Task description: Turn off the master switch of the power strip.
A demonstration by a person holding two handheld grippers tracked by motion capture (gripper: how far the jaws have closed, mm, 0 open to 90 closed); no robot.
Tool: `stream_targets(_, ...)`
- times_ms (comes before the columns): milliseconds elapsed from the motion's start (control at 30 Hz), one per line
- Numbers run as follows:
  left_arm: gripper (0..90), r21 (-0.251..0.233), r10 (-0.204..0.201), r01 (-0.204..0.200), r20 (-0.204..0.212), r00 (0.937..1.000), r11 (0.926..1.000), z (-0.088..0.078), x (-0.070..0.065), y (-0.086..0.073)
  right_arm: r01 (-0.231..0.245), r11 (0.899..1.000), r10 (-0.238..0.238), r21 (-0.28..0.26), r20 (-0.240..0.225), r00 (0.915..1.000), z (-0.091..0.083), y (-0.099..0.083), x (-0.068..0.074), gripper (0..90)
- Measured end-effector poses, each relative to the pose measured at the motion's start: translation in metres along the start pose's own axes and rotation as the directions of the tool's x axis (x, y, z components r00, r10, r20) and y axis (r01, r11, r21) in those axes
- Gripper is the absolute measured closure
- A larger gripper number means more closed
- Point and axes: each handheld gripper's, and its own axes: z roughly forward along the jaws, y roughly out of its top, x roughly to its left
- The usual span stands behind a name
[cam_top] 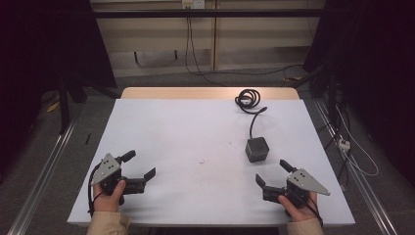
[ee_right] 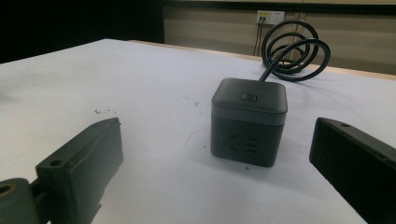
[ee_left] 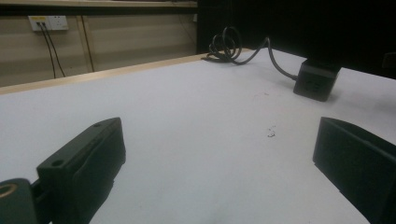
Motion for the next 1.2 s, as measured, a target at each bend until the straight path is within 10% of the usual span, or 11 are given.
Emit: stream_targets(1200, 2.2, -0.038, 0.017, -0.016, 0.025, 0.9995, 0.9991, 0.001, -0.002, 0.001, 0.015, 1.0, -0.015, 0.01, 0.018, 0.9997, 0.005, 0.014, -0.009, 6.0)
